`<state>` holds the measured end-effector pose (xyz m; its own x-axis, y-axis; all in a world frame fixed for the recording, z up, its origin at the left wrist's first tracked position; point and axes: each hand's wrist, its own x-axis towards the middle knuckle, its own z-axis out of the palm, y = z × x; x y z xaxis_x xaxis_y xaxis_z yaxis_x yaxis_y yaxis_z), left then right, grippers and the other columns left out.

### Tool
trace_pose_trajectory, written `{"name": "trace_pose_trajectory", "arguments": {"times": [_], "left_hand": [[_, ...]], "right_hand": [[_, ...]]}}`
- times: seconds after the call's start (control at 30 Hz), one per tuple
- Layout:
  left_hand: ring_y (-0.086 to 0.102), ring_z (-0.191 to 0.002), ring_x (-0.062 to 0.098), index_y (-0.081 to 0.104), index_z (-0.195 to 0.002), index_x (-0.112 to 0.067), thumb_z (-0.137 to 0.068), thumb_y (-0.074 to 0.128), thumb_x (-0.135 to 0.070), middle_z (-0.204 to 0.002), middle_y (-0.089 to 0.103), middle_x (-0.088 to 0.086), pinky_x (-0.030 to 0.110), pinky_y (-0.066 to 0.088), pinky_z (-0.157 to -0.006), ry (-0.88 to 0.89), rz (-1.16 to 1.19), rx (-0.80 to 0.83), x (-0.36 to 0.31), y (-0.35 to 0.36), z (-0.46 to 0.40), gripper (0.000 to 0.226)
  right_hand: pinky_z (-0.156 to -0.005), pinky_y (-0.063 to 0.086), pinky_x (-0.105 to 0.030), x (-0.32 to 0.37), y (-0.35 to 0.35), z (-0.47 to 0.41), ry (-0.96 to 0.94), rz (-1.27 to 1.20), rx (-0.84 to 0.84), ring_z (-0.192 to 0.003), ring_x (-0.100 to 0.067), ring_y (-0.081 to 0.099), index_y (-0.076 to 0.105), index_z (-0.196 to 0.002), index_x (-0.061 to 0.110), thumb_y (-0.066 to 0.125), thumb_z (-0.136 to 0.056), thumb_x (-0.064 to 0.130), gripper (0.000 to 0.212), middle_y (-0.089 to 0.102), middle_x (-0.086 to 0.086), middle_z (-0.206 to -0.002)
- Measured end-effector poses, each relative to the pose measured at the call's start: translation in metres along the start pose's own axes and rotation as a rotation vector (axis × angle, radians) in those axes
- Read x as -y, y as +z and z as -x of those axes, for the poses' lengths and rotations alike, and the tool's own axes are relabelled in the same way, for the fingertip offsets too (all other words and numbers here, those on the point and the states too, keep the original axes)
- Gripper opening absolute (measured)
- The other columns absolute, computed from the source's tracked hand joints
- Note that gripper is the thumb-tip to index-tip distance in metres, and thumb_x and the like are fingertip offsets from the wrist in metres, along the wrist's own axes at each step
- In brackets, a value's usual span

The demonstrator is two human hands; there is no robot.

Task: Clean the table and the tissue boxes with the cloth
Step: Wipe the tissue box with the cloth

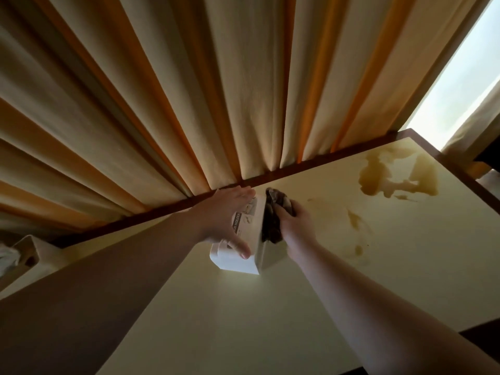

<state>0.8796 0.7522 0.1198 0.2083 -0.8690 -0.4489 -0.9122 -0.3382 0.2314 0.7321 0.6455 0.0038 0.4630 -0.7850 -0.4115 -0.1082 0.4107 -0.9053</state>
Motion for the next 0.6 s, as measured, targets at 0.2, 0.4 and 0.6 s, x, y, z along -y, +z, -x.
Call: {"name": "trace_pose_trajectory", "arguments": {"times": [0.2,0.4,0.6], "left_hand": [[0.003,-0.157,0.013,0.003,-0.164,-0.033,-0.048,0.086,-0.077,-0.171,0.003,-0.017,0.043,0.012,-0.128,-0.026,0.014,0.0,0.005,0.005,-0.003,0.15],[-0.002,-0.157,0.011,0.002,-0.164,-0.033,-0.051,0.089,-0.073,-0.17,0.001,-0.019,0.044,0.006,-0.128,-0.032,0.054,0.011,0.004,0.004,-0.003,0.149],[-0.001,-0.155,0.009,0.003,-0.164,-0.037,-0.05,0.091,-0.07,-0.17,0.001,-0.021,0.045,0.007,-0.127,-0.039,0.08,-0.01,0.005,0.006,-0.003,0.148]], "right_hand": [[-0.084,0.061,-0.046,-0.018,-0.004,-0.018,0.079,0.182,0.041,-0.096,-0.023,0.072,0.074,-0.1,0.026,0.065,-0.098,0.03,0.01,0.077,0.0,-0.095],[-0.078,0.061,-0.042,-0.061,-0.013,0.04,0.092,0.131,0.052,-0.091,-0.021,0.074,0.071,-0.103,0.026,0.068,-0.094,0.019,0.012,0.077,0.002,-0.092],[-0.084,0.062,-0.047,-0.015,-0.006,0.017,0.034,-0.007,0.044,-0.095,-0.022,0.076,0.074,-0.106,0.026,0.069,-0.096,0.026,0.01,0.079,0.0,-0.097]]}}
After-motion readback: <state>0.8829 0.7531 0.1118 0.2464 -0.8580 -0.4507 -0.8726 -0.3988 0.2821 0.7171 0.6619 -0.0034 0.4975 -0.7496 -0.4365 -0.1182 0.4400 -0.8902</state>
